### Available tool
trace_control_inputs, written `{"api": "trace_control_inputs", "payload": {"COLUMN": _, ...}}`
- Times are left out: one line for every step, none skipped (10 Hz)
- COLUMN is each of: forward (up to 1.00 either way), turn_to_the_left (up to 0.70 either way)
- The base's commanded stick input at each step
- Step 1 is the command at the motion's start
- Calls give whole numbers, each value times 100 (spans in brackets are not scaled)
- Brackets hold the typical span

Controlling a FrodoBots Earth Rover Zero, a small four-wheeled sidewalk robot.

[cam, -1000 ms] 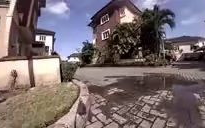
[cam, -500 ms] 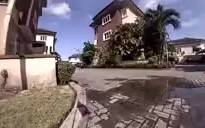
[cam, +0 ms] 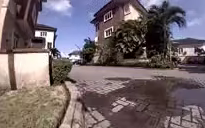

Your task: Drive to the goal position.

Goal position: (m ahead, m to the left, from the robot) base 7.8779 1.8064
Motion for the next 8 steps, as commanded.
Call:
{"api": "trace_control_inputs", "payload": {"forward": 69, "turn_to_the_left": 3}}
{"api": "trace_control_inputs", "payload": {"forward": 69, "turn_to_the_left": 3}}
{"api": "trace_control_inputs", "payload": {"forward": 69, "turn_to_the_left": 3}}
{"api": "trace_control_inputs", "payload": {"forward": 69, "turn_to_the_left": 3}}
{"api": "trace_control_inputs", "payload": {"forward": 69, "turn_to_the_left": 3}}
{"api": "trace_control_inputs", "payload": {"forward": 69, "turn_to_the_left": 3}}
{"api": "trace_control_inputs", "payload": {"forward": 69, "turn_to_the_left": 3}}
{"api": "trace_control_inputs", "payload": {"forward": 69, "turn_to_the_left": 3}}
